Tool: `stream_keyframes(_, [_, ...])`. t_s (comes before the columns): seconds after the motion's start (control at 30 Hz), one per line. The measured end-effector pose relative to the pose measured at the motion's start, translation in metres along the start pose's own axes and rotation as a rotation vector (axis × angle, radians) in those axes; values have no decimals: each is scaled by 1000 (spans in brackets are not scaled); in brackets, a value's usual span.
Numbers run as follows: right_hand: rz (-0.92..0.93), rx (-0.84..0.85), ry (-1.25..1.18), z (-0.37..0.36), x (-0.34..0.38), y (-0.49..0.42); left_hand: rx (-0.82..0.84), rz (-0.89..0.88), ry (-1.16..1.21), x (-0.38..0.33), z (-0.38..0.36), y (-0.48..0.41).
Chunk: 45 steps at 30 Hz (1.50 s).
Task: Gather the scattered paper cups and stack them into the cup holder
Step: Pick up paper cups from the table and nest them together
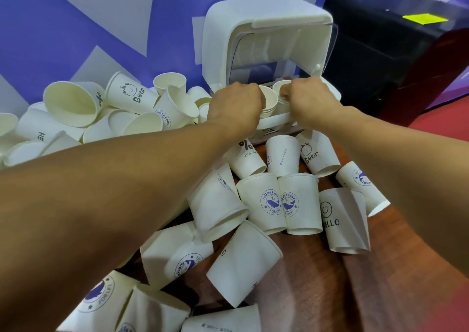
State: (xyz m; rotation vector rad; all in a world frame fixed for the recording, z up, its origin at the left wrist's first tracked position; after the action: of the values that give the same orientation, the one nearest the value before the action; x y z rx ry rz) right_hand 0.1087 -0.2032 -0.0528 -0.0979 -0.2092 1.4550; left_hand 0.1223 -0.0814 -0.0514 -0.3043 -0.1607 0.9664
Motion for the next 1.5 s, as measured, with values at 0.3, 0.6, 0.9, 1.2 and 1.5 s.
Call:
stream_keyframes(0.3, [-26,-75,-29,20,4,17,-6,19,133,5,15,10])
stream_keyframes(0.6, [119,-286,-121,103,74,77,-25,-14,49,24,103,61])
stream_keyframes(0.9, [322,-299,-246,160,190,155,-52,-5,-74,66,210,177])
stream_keyframes(1.2, [442,-240,-298,156,289,223,-20,176,-98,119,240,294])
stream_keyframes(1.5, [542,-99,-369,114,371,278,-22,503,-1,189,232,414])
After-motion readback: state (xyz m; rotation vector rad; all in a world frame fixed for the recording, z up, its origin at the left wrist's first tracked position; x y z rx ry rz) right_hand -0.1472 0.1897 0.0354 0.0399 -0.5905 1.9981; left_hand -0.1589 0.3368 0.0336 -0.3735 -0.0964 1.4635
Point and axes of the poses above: each hand's wrist, its own y-axis away from the middle knuckle, its own z-axis out of the back of the hand, x = y × z, the point moved 9 cm from there along -y, towards the middle knuckle, and after that the axes turned 11 degrees about -y, right-handed, at the moved point
